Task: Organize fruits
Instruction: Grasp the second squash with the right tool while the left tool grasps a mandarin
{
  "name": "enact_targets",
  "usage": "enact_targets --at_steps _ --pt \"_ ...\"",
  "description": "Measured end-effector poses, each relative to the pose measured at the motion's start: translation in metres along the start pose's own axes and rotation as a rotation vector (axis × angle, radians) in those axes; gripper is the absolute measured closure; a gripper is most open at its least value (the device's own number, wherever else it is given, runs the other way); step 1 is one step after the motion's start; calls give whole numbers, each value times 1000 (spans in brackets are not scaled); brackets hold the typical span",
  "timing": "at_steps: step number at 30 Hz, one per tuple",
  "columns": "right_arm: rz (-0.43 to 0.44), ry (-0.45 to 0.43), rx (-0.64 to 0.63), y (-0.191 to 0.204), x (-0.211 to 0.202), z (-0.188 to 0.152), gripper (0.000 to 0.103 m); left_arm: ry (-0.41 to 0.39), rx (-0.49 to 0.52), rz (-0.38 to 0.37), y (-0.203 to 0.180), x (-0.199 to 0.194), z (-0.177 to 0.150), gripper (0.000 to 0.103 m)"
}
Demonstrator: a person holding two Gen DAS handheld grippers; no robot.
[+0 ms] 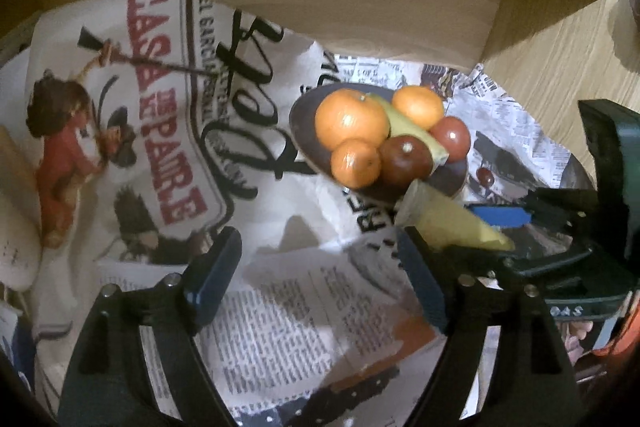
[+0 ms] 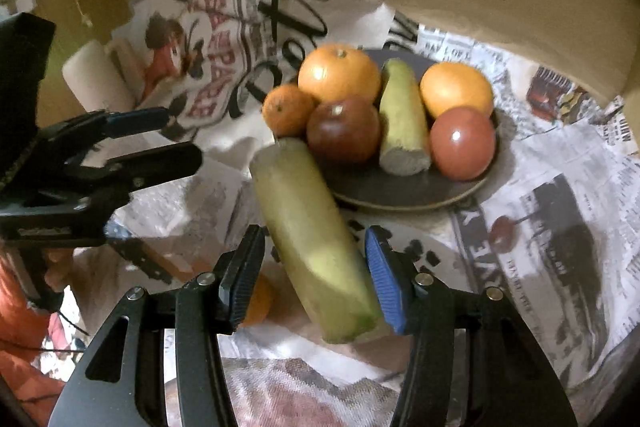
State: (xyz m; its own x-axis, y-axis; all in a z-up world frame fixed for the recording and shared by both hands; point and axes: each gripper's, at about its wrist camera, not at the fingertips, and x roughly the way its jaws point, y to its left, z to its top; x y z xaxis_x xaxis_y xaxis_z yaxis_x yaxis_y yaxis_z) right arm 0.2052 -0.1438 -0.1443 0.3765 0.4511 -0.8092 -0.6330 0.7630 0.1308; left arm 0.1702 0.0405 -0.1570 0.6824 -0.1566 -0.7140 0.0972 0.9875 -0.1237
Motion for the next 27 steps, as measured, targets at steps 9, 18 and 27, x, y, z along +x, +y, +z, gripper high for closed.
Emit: enact_targets --at_steps 9,18,27 --pt "-8 34 -27 3 12 2 55 22 1 -18 -5 4 -11 22" --pt "-19 -2 26 -3 0 -4 67 23 25 -65 -26 0 -11 22" --pt "-54 -75 72 -20 -32 -21 67 40 84 -103 -62 0 -15 22"
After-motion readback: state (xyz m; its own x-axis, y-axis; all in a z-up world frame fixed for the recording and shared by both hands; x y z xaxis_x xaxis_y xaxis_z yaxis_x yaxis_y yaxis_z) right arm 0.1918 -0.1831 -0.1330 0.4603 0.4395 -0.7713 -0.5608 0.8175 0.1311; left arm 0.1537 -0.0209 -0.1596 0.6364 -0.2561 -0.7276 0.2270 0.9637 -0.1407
